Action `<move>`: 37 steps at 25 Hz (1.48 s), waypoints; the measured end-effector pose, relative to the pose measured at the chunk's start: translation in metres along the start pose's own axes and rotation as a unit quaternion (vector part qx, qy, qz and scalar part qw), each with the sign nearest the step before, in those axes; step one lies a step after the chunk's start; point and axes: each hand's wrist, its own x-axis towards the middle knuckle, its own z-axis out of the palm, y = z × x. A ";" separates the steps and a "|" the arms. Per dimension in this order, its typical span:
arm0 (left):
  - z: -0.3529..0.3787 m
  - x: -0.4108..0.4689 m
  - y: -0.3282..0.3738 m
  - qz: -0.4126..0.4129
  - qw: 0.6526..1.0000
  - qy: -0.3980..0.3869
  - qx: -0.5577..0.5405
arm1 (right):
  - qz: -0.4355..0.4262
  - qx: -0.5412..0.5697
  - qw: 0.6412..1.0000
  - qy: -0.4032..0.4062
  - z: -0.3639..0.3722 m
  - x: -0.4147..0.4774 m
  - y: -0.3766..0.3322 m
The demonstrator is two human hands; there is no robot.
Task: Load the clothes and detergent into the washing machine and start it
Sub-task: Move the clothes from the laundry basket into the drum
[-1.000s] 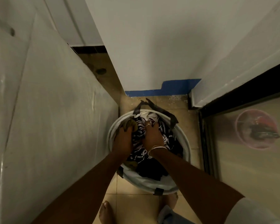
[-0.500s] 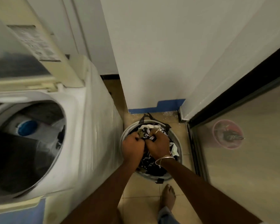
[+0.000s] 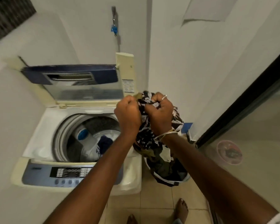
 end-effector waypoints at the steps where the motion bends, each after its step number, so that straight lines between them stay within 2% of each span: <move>1: -0.024 0.010 0.016 0.003 0.999 0.024 -0.024 | -0.018 0.023 1.000 -0.009 0.020 0.003 -0.023; 5: -0.117 0.048 0.053 0.038 0.992 0.098 -0.067 | -0.048 0.078 0.994 -0.052 0.104 0.007 -0.090; 8: -0.179 0.076 0.049 0.002 0.988 0.137 -0.071 | -0.053 0.111 0.988 -0.091 0.162 0.001 -0.112; 11: -0.221 0.100 0.021 -0.036 0.985 0.147 -0.080 | -0.024 0.104 0.986 -0.130 0.208 -0.004 -0.106; 14: -0.245 0.111 -0.018 -0.074 0.986 0.143 -0.050 | 0.008 0.052 0.983 -0.177 0.238 -0.005 -0.076; 16: -0.252 0.116 -0.049 -0.103 0.988 0.117 -0.014 | 0.021 0.004 0.978 -0.206 0.248 -0.004 -0.051; 20: -0.255 0.126 -0.108 -0.191 0.980 -0.008 0.053 | 0.055 -0.128 0.954 -0.265 0.252 -0.001 0.004; 23: -0.251 0.126 -0.132 -0.190 0.976 -0.029 0.101 | 0.054 -0.215 0.932 -0.288 0.251 0.001 0.031; 25: -0.247 0.122 -0.147 -0.189 0.972 -0.051 0.132 | 0.055 -0.220 0.931 -0.285 0.252 0.006 0.033; 27: -0.241 0.116 -0.162 -0.207 0.961 -0.112 0.146 | 0.055 -0.202 0.941 -0.267 0.254 0.012 0.029; 29: -0.232 0.110 -0.170 -0.210 0.957 -0.170 0.108 | 0.052 -0.164 0.953 -0.249 0.259 0.020 0.017; 31: -0.219 0.107 -0.172 -0.186 0.963 -0.191 0.047 | 0.050 -0.127 0.962 -0.235 0.265 0.029 0.003; 34: -0.200 0.112 -0.171 -0.204 0.973 -0.105 -0.021 | 0.036 -0.102 0.967 -0.230 0.267 0.033 -0.006; 37: -0.192 0.123 -0.180 -0.235 0.971 -0.019 -0.035 | 0.090 -0.096 0.964 -0.230 0.262 0.023 0.022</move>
